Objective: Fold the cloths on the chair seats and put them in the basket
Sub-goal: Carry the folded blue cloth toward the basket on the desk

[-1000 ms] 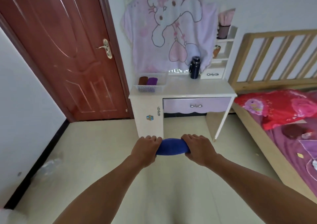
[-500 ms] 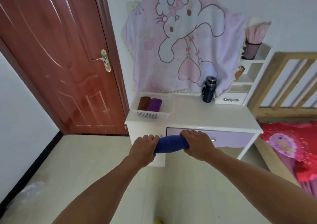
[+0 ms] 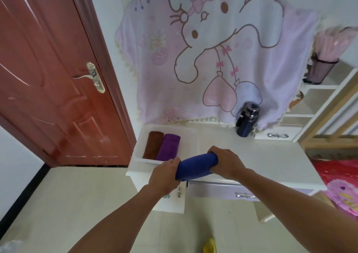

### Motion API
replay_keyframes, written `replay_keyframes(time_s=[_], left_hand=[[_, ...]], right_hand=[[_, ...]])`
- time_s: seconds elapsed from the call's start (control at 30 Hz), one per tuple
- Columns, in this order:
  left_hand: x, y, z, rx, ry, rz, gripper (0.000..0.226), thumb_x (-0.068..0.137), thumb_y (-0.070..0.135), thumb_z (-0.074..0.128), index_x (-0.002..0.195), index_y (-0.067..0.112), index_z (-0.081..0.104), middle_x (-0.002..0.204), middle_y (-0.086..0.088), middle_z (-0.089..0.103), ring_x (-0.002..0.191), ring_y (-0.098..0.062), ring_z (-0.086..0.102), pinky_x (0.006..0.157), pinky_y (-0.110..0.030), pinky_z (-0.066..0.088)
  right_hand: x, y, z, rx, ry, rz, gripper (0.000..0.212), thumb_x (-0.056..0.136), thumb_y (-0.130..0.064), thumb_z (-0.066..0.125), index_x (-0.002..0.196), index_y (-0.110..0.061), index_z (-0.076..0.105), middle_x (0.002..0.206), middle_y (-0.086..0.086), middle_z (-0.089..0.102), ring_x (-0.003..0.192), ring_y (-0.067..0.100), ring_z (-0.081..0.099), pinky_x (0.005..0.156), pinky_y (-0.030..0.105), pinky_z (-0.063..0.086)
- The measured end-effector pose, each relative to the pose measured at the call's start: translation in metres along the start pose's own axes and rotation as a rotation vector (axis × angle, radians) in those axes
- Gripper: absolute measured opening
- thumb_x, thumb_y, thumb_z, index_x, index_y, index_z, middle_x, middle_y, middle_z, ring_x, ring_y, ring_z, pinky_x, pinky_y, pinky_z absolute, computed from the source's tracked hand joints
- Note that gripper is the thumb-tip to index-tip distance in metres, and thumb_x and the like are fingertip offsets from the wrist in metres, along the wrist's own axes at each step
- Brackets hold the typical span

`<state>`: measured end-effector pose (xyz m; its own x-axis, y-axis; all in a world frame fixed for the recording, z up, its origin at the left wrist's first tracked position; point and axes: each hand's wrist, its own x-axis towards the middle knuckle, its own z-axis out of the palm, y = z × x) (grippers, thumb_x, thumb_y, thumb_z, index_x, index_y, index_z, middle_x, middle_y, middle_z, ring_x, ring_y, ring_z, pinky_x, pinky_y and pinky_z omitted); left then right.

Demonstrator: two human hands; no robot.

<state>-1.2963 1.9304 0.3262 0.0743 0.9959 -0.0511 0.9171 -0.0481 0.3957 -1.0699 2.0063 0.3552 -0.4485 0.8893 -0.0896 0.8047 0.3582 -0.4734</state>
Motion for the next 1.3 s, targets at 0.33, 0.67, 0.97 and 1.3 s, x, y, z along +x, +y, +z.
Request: replay_keyframes(time_s=[0.33,0.67,0.97,1.3], left_hand=[[0.12,-0.023,0.03,-0.465,-0.048,-0.337,0.063,0.075,0.022,0.07,0.129,0.02,0.038,0.111,0.0,0.061,0.095,-0.021,0.063,0.083,-0.037,0.054],[0.163,-0.042,0.08,-0.283,-0.367,-0.572,0.065,0.084,0.042,0.061,0.134,0.017,0.029,0.119,-0.005,0.058,0.102,-0.025,0.061,0.088,-0.037,0.052],[0.144,-0.062,0.087,0.056,-0.315,-0.32,0.029,0.097,0.021,0.045,0.124,0.022,0.053,0.116,-0.003,0.053,0.107,-0.023,0.051,0.094,-0.035,0.043],[0.143,-0.062,0.09,0.169,-0.532,-0.186,0.039,0.1,0.029,0.028,0.128,0.023,0.055,0.123,-0.004,0.053,0.11,-0.026,0.046,0.097,-0.042,0.037]], right_hand=[[0.195,0.045,0.002,0.325,-0.15,0.148,0.028,0.071,-0.018,0.067,0.098,-0.018,0.063,0.087,0.003,0.067,0.08,0.022,0.063,0.068,0.033,0.053],[0.288,0.049,0.055,0.005,-0.441,0.098,0.041,0.081,-0.015,0.06,0.122,-0.017,0.061,0.122,0.009,0.063,0.106,0.029,0.06,0.087,0.035,0.05],[0.282,0.043,0.076,-0.593,-0.378,-0.189,0.029,0.087,-0.008,0.053,0.115,-0.013,0.053,0.115,0.009,0.055,0.102,0.028,0.056,0.066,0.033,0.042],[0.257,0.053,0.108,-0.732,-0.589,-0.372,0.027,0.094,-0.01,0.049,0.119,-0.014,0.058,0.123,0.008,0.055,0.11,0.027,0.055,0.087,0.035,0.043]])
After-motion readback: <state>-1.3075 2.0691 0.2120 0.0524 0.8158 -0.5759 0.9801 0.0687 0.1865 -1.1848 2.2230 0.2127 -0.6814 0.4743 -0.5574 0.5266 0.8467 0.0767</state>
